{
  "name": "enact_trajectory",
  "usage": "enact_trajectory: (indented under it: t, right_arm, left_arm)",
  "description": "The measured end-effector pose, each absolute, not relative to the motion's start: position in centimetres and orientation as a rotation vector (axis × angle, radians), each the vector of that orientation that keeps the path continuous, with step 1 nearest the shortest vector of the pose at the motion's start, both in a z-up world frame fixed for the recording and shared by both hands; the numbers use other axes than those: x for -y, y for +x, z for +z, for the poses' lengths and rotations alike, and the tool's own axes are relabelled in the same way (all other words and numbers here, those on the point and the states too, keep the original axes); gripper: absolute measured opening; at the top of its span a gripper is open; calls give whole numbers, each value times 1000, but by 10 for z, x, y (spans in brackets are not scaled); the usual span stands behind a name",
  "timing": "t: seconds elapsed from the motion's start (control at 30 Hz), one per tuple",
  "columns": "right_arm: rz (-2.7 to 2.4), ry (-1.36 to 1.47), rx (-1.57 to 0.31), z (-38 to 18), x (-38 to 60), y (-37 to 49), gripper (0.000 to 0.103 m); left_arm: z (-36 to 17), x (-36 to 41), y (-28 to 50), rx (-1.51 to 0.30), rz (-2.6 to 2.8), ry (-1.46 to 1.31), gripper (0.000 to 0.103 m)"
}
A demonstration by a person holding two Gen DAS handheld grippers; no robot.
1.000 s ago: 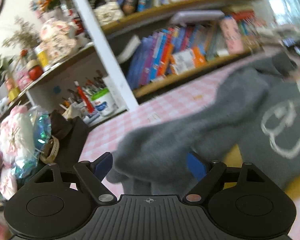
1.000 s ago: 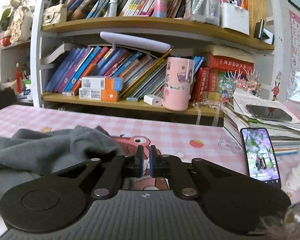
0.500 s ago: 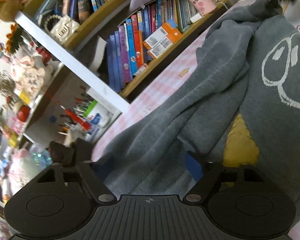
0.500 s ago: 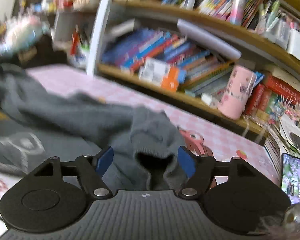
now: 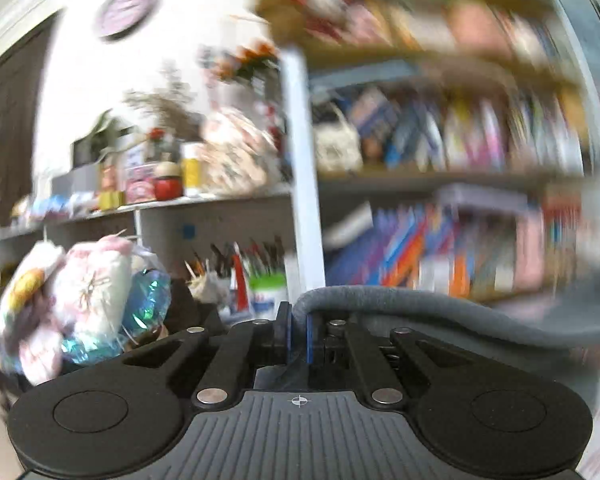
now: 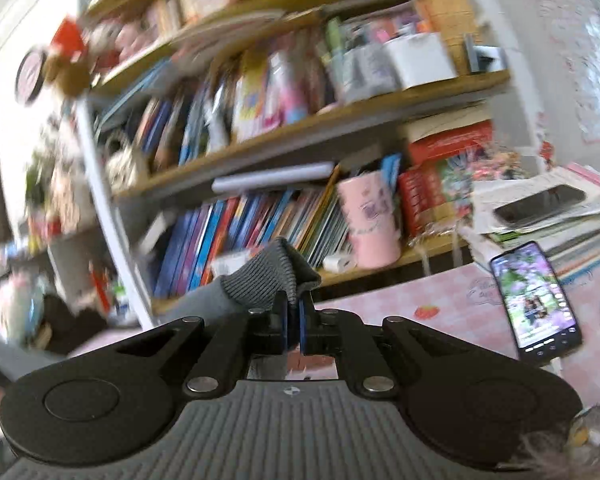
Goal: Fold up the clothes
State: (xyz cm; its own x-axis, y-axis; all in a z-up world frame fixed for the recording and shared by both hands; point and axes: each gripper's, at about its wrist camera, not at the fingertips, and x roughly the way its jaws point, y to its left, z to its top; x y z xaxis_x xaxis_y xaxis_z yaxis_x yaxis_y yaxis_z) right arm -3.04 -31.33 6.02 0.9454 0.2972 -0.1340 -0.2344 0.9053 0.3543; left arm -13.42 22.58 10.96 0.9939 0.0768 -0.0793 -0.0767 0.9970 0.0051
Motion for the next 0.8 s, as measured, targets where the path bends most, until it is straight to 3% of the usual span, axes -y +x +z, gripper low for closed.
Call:
enact_trajectory:
  t: [0.27, 0.33, 0.37, 0.4, 0.43, 0.47, 0.57, 0.8]
  right_arm:
    - [359, 789, -346, 57, 328, 73, 5]
    - [315, 834, -363, 52, 317, 114, 8]
    - [280, 820, -373, 51, 310, 135, 16]
    - [246, 799, -406, 48, 303, 152, 50]
    - [228, 771, -454, 44, 298, 161, 68]
    - [224, 741, -494, 39, 294, 165, 64]
    - [301, 568, -577, 21, 274, 154, 62]
    - [400, 342, -778, -22, 230, 134, 47]
  left_arm:
    - [105, -263, -36, -227, 126, -145, 6]
    - [94, -273, 7, -321, 188, -144, 13]
    - [85, -278, 26, -402, 225, -151, 16]
    - [75, -283, 45, -490, 266, -158, 20]
    - [67, -284, 51, -533, 283, -146, 23]
    - [59, -283, 53, -557, 290, -126, 29]
    - [43, -270, 27, -522, 263, -23, 64]
    - [42, -256, -32, -479, 210, -2, 66]
